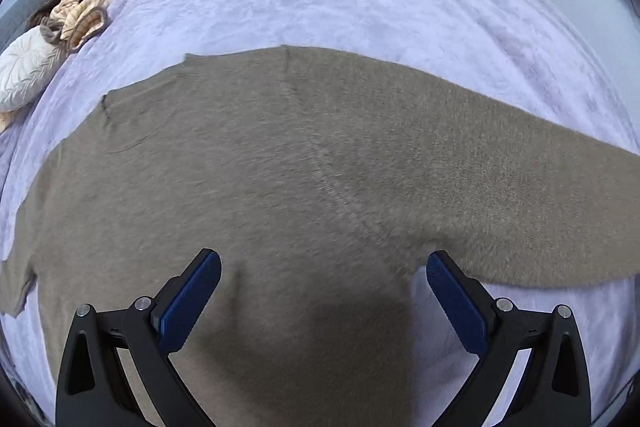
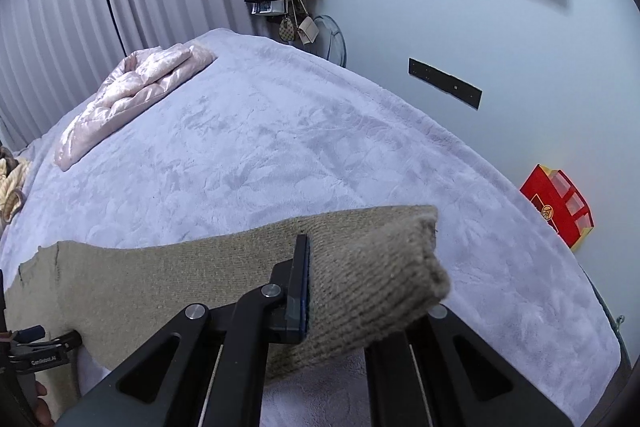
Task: Fold small clothes
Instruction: 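Grasp the sleeve cuff with the right tool, then lift the sleeve and fold it across the sweater body, then release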
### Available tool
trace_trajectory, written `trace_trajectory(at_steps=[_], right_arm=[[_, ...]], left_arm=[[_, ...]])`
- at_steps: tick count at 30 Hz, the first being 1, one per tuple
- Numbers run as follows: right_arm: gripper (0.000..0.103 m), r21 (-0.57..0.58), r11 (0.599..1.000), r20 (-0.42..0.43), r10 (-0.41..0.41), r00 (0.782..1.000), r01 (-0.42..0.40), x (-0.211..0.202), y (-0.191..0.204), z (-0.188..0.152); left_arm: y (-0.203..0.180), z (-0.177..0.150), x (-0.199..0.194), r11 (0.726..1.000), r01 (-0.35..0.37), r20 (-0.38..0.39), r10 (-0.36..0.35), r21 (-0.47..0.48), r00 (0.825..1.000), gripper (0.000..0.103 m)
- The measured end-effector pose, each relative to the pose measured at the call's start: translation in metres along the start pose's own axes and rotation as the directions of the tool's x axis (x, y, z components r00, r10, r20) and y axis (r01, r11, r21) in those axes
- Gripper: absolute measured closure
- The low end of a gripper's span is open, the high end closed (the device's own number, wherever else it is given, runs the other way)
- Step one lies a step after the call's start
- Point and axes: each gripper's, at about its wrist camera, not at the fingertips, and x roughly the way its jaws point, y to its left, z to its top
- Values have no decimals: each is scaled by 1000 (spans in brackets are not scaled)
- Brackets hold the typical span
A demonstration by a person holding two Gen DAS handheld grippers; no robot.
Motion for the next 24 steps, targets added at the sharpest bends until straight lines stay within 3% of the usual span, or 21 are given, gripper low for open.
trace_trajectory(at_steps=[12, 24], right_arm=[[97, -56, 997, 20, -60, 998, 61, -23, 31, 28], [97, -180, 984, 98, 12, 995, 6, -89, 125, 49]], left_arm=[[58, -26, -59, 997, 62, 107, -57, -40, 993, 0], [124, -72, -51, 994, 60, 95, -51, -94, 994, 0]])
